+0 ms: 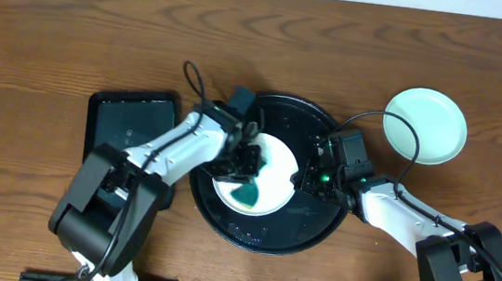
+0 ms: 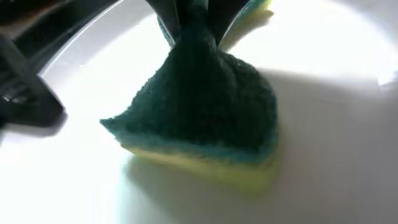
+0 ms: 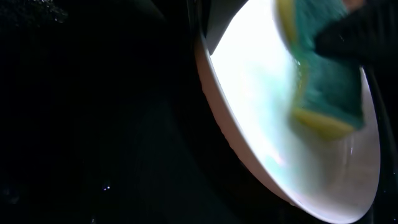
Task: Clean dirty plates on tray and stack at the side
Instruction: 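Scrub the white plate's face with the sponge in the left gripper, then return the sponge to the black tray and open the left gripper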
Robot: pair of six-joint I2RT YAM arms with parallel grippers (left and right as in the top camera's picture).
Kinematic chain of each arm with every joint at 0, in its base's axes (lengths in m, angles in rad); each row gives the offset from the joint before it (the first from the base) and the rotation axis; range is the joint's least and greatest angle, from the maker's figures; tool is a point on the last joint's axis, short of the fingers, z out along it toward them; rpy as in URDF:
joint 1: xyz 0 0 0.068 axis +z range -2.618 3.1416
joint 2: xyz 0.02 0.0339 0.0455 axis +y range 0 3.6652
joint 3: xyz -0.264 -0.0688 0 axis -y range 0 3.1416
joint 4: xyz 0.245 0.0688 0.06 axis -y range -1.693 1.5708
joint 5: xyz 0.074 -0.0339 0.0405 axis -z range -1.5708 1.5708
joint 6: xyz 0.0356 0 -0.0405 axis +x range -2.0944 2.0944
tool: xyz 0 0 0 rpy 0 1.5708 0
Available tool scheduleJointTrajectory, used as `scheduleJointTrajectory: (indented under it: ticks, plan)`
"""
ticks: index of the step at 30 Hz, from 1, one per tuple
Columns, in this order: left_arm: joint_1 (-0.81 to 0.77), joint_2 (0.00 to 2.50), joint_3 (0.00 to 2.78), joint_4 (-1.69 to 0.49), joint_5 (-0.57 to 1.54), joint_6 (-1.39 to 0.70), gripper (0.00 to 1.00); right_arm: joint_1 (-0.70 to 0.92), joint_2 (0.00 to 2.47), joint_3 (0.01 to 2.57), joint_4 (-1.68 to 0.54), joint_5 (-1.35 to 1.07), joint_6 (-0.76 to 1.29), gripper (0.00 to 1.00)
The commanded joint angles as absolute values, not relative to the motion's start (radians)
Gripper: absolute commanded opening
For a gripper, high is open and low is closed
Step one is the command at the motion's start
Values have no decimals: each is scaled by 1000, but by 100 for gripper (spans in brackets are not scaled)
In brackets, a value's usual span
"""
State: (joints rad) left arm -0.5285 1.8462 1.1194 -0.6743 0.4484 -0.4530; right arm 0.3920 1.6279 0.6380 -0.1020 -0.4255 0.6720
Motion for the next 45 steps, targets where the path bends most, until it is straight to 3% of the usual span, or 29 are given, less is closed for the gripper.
scheduleJointTrajectory:
  ticks: [1,6,19,26,34,40,45]
  plan:
    - [-575,1876,1098,-617,550,-499,7,401,1657,619,-125,-408,676,1]
    - [-577,1876,1098,-481,550,-509,7,401,1657,619,-126,-408,676,2]
    - [-385,1876,1098,-422,175,-551,7,401,1657,619,-135,-408,676,2]
    - [-249,1873,1098,-522,196,-525,7,401,1657,619,-135,-400,676,2]
    - [-242,1728,1148,-590,402,-461,7,401,1657,619,-131,-389,677,2]
    - [-216,1527,1164,-678,300,-462,7,401,1657,619,-131,-386,677,2]
    - [-99,1453,1164,-809,185,-461,7,401,1657,619,-134,-386,676,1]
